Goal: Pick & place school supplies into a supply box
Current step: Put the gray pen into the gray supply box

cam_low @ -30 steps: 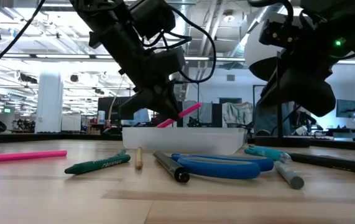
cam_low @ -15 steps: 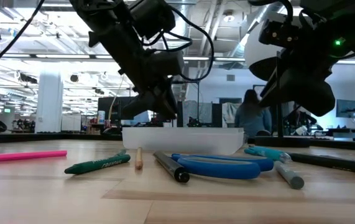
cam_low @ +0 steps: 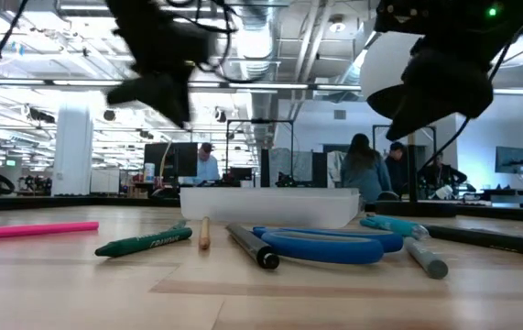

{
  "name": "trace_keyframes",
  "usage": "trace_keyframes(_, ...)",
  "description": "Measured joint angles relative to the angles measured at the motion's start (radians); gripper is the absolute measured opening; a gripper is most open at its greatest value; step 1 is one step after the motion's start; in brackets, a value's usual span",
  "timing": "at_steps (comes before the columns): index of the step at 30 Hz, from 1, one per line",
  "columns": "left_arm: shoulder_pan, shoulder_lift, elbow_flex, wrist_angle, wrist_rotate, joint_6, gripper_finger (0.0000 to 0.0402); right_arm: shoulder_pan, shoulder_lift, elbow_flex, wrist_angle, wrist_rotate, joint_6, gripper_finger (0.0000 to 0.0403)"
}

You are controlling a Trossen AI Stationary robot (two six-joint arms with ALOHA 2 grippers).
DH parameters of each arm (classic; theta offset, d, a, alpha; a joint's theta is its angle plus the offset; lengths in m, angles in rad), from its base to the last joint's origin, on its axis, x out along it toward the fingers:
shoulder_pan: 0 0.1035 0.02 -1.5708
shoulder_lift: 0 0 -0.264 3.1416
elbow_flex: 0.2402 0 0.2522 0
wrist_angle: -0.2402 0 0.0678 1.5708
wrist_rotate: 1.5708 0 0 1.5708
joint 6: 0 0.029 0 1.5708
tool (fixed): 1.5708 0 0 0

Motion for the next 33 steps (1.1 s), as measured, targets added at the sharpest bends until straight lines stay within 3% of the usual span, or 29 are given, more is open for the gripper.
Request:
trace_keyframes(3, -0.006, -0.126, -0.058, -0.051, 0.123, -0.151, 0.0098, 0.0, 0.0, 0.018, -0.007, -0.081, 0.063, 0.012)
trace_keyframes(6, -0.038, -0.27, -0.169, 0.043, 0.207, -0.208, 0.0098, -0.001, 0.0, 0.025, -0.015, -0.153, 0.148, 0.012)
trace_keyframes(15, -0.185, -0.61, -0.509, 0.38, 0.194, -0.332, 0.0098, -0.004, 0.0, 0.025, -0.011, -0.279, 0.305, 0.012)
trace_keyframes(22, -0.244, -0.654, -0.645, 0.57, 0.146, -0.361, 0.0098, 0.01, 0.0, 0.025, 0.004, -0.305, 0.392, 0.012)
trace_keyframes(33, -0.255, -0.625, -0.652, 0.587, 0.144, -0.357, 0.0098, 0.0, 0.0, -0.052, 0.121, -0.321, 0.413, 0.0124)
